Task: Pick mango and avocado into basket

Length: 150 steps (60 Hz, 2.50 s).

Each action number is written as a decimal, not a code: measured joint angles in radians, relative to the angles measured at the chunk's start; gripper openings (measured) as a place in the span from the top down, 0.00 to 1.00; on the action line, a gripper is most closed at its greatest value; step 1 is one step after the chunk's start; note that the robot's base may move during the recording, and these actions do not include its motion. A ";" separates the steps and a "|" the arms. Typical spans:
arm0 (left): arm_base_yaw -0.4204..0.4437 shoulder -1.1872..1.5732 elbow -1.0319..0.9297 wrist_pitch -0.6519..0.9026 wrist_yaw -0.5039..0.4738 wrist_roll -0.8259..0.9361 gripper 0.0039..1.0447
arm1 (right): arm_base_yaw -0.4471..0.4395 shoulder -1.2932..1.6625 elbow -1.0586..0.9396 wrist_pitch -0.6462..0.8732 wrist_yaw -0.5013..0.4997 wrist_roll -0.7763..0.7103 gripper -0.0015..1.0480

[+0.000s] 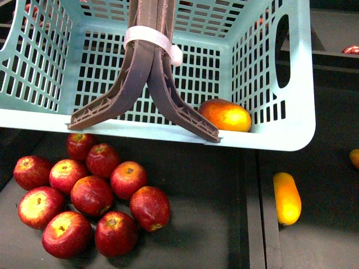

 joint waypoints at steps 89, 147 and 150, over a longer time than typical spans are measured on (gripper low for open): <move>0.002 0.000 -0.004 0.001 -0.008 0.002 0.95 | 0.003 -0.005 -0.007 -0.002 0.003 0.000 0.07; 0.015 0.000 -0.004 0.002 -0.028 0.002 0.95 | 0.002 -0.003 -0.006 -0.002 0.000 0.000 0.07; 0.014 0.000 -0.004 0.002 -0.027 0.000 0.95 | 0.002 -0.004 -0.006 -0.002 0.001 0.000 0.07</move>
